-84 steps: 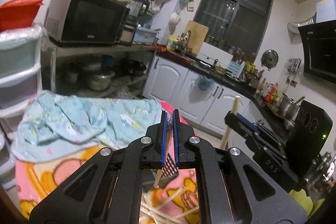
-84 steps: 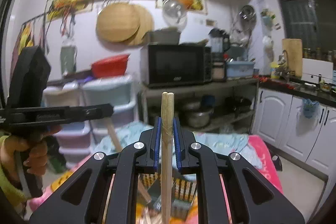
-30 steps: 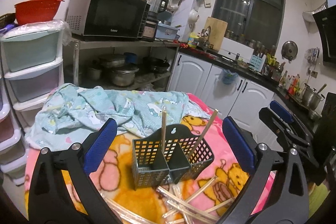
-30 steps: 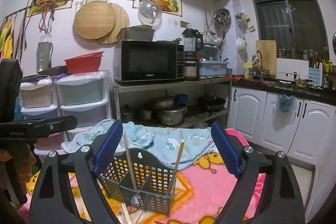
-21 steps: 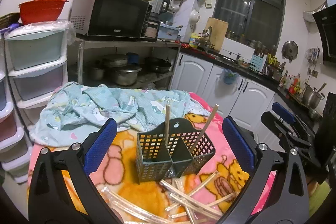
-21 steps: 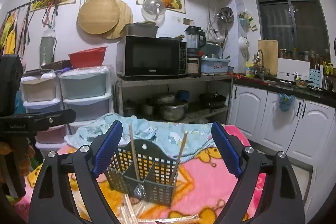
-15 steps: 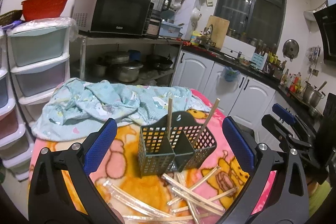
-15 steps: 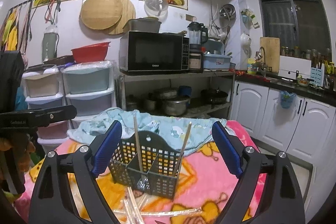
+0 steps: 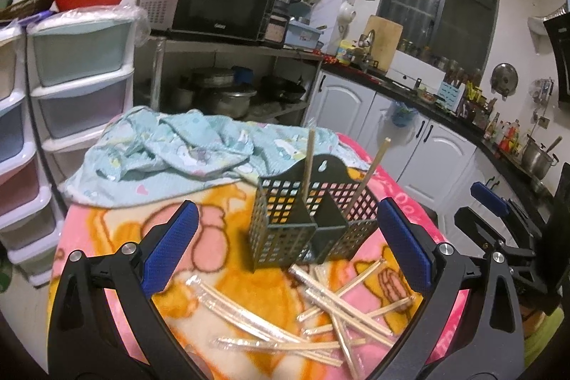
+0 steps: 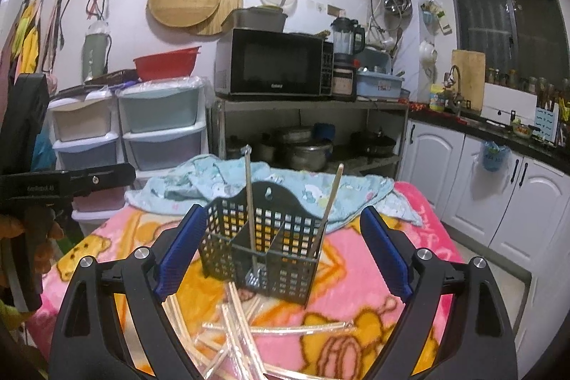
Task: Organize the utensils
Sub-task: 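Withdraw both open grippers from the caddy toward the remaining chopsticks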
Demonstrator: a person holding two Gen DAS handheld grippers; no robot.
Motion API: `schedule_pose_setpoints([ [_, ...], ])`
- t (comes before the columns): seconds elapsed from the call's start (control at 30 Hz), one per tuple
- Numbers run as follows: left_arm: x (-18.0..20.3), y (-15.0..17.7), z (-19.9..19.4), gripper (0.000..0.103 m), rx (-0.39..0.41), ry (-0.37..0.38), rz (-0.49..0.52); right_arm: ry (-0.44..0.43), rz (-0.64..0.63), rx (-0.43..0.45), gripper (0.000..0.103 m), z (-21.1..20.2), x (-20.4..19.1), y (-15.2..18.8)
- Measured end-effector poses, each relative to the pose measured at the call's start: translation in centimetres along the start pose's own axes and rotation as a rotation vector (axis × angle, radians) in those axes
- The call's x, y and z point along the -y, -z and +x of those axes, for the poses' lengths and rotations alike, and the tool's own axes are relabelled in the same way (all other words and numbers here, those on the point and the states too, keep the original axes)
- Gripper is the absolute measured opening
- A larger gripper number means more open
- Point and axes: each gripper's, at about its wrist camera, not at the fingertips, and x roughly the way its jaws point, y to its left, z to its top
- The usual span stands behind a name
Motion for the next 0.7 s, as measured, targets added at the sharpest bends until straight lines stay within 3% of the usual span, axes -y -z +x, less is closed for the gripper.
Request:
schedule_pose_setpoints([
  [0.4, -4.2, 3.9, 1.0, 0.092, -0.106, -0.069, -0.099, -0.070, -0.005, -0.159, 0.084, 2.2, -0.5, 2.7],
  [0.7, -6.6, 6.7, 1.8, 0.092, -0.190, -0.082, -0.158, -0.127, -0.061, -0.311, 0.062, 4.6, -2.3, 5.5],
])
